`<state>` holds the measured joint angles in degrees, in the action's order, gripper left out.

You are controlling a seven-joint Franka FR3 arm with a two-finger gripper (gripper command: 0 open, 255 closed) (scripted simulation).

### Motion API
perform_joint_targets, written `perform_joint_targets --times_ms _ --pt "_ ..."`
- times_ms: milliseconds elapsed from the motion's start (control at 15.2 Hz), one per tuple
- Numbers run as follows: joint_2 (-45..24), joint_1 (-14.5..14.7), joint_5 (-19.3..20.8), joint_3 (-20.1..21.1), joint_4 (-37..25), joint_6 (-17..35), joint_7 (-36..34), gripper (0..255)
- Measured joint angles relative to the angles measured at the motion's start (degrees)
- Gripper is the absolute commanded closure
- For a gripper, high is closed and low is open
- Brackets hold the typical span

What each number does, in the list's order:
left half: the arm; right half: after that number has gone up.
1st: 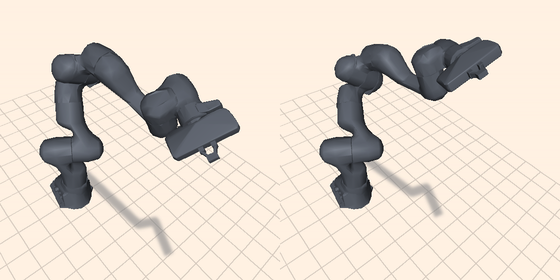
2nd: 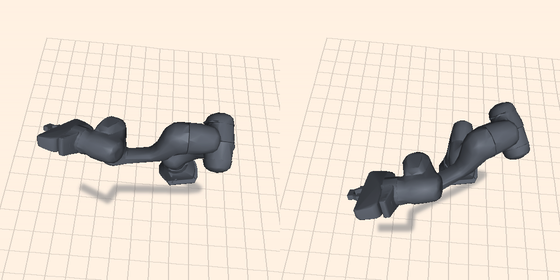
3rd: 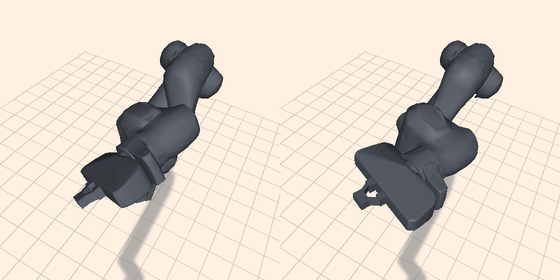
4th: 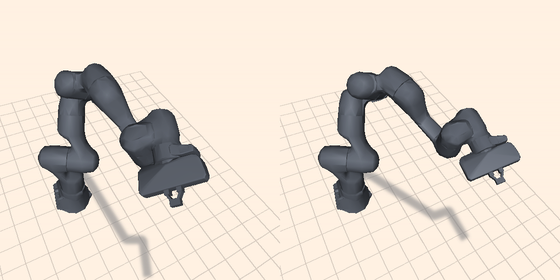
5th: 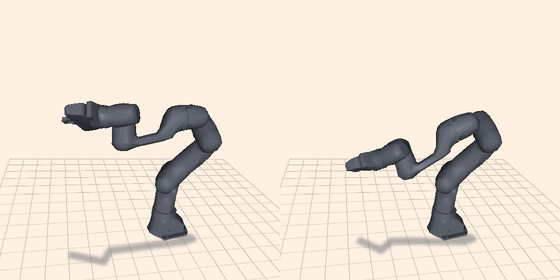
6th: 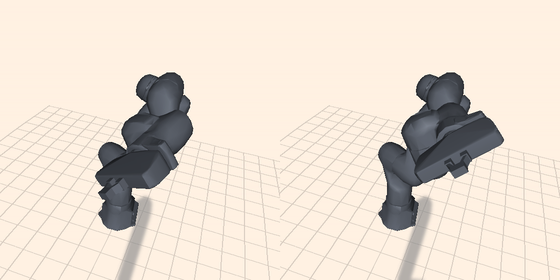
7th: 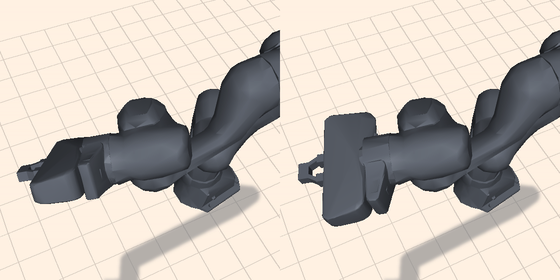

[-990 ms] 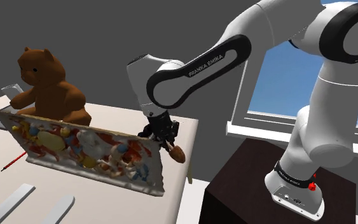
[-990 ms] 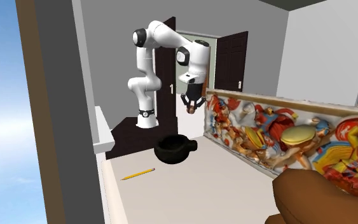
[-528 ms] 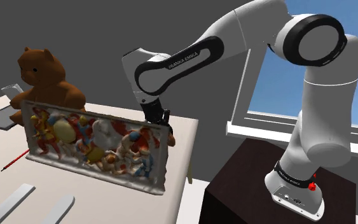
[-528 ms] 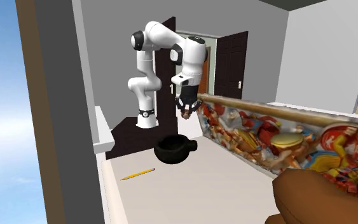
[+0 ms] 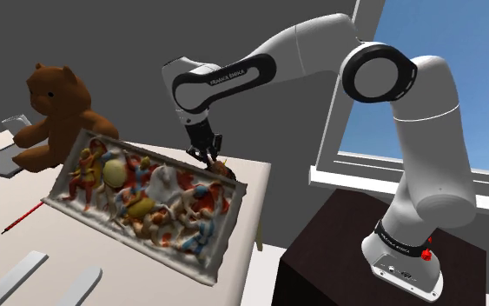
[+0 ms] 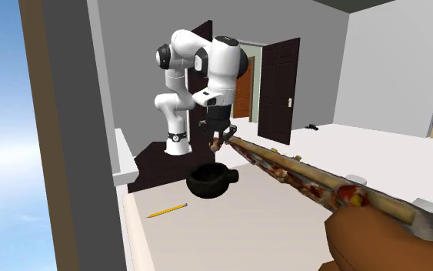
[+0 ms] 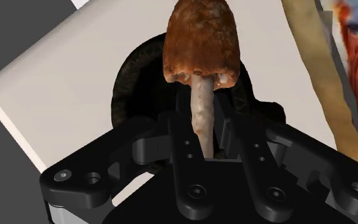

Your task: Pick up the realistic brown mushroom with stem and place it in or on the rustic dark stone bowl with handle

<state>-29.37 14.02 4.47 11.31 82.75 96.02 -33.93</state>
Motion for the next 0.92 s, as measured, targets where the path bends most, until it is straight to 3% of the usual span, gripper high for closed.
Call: perform_joint_targets --times_ms 132,264,924 --pt "-4.55 -0.33 0.74 -0.7 -6.84 -2.28 1.35 255" --pt "-5.97 -0.54 0.96 -0.94 -8.25 -2.29 1.84 255" --pt "-8.7 -0.64 1.42 -1.25 -5.04 3.61 1.78 255"
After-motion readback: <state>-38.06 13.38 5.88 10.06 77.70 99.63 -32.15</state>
